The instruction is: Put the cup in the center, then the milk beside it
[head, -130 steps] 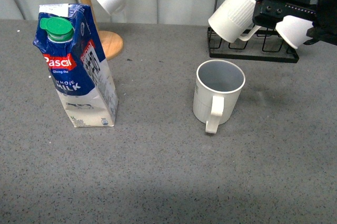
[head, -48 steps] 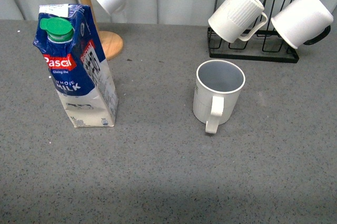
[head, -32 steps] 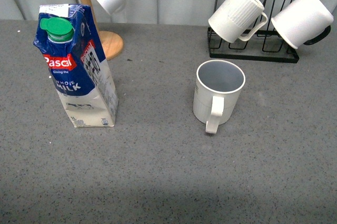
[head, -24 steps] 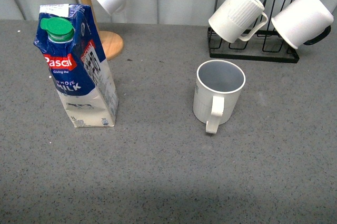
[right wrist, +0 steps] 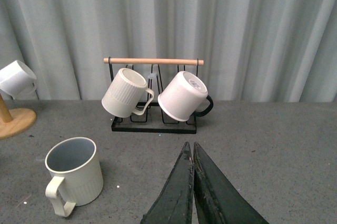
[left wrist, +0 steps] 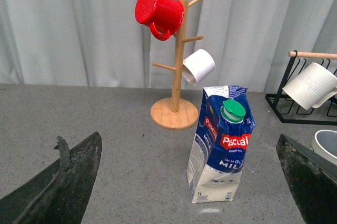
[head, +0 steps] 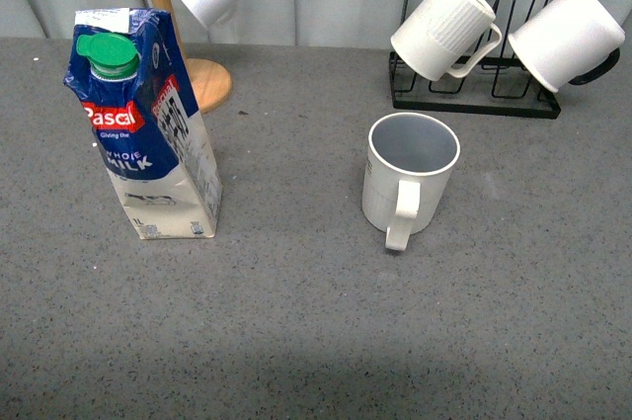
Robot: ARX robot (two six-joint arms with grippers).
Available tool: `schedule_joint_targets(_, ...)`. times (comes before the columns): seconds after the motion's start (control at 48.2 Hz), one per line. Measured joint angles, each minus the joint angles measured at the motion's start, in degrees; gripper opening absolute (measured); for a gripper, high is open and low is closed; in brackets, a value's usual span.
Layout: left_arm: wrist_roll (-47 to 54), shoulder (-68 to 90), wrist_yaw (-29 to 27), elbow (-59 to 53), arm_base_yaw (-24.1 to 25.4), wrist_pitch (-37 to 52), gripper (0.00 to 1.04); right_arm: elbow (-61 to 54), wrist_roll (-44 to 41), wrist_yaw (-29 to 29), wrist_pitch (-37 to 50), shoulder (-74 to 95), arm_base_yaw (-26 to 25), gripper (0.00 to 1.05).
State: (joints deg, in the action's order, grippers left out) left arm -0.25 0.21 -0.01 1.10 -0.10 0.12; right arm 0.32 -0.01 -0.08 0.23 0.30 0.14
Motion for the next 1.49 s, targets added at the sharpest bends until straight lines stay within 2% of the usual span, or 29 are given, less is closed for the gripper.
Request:
schedule_joint_targets(0.145,0.00,0.02,0.00,0.00,0.00,0.00,0.98,0.00,-0.04,0.00,-0.11,0.00,0.00,0.01)
schedule_joint_targets(0.187,0.00,0.02,0.00,0.00,0.00,0.00,0.98,0.00,-0.02,0.00,-0.13,0.00,0.00,0.05)
schedule_joint_targets(0.747,0.00,0.02,0.00,0.00,0.00,0.00,0.98,0.00,-0.02,0.00,-0.13,-0.04,0.00,0.91)
schedule_joint_targets(0.81,0.00,0.02,0.00,0.00,0.00,0.00,0.98,0.00,0.00,0.00,-0.13,-0.04,0.00,0.98)
schedule_joint_targets(0.893,0.00,0.02,0.00,0.00,0.00,0.00,0.98,0.00,0.00,0.00,-0.13,-0.04,0.00,0.95)
schedule_joint_targets(1.225,-1.05,3.43,-1.46,0.72,-0.24,-2.36,0.98,0.00,0.00,0.00,-0.13,-0.04,0.00,0.96)
schedule_joint_targets(1.349,-2.93,14.01,0.96,1.62,0.52,5.18,0.98,0.00,0.00,0.00,-0.13,-0.09,0.00,0.96)
schedule_joint_targets(1.495,-4.26,34.23,2.84,5.66,1.20,22.86,0.98,0.00,0.00,0.00,-0.13,-0.09,0.00,0.96)
